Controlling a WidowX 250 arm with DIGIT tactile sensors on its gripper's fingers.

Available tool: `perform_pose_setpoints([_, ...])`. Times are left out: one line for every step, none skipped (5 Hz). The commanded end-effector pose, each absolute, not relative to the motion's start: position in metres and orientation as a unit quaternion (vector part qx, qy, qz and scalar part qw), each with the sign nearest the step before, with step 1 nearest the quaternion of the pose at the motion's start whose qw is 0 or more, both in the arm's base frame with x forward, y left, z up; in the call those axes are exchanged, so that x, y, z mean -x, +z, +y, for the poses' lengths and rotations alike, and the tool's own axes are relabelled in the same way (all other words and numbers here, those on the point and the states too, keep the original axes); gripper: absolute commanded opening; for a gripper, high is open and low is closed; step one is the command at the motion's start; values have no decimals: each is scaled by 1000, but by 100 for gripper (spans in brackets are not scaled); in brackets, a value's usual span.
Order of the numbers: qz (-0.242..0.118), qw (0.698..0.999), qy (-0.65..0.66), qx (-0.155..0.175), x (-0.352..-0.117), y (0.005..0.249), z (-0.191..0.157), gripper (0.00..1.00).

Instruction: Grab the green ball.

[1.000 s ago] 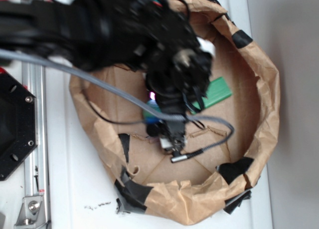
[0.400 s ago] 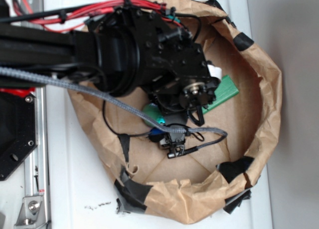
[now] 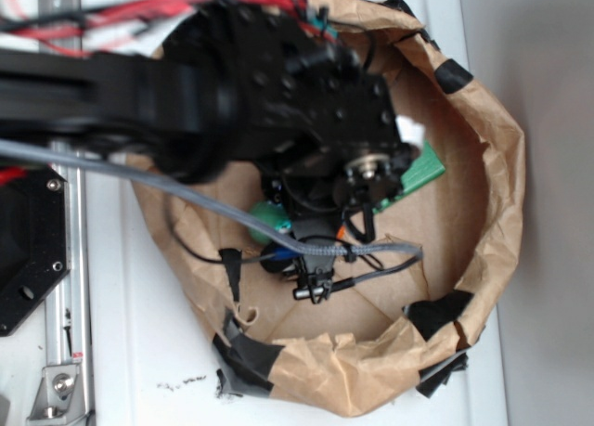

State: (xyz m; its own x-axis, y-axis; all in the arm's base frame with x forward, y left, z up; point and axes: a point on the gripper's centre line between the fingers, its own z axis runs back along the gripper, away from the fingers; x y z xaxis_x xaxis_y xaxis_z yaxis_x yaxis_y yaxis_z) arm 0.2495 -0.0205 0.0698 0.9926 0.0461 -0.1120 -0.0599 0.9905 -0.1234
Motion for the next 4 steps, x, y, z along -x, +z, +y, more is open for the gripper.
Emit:
perform_pose_setpoints([-86,995,-22,38,-254,184,-24,0])
perform_pose_setpoints([-84,996,-17,11,-262,192,-29,0])
perform_pose_setpoints([-79,997,-13,-9,-265,181,-27,0])
perform_pose_setpoints([-75,997,-12,-7,-266,179,-25,0])
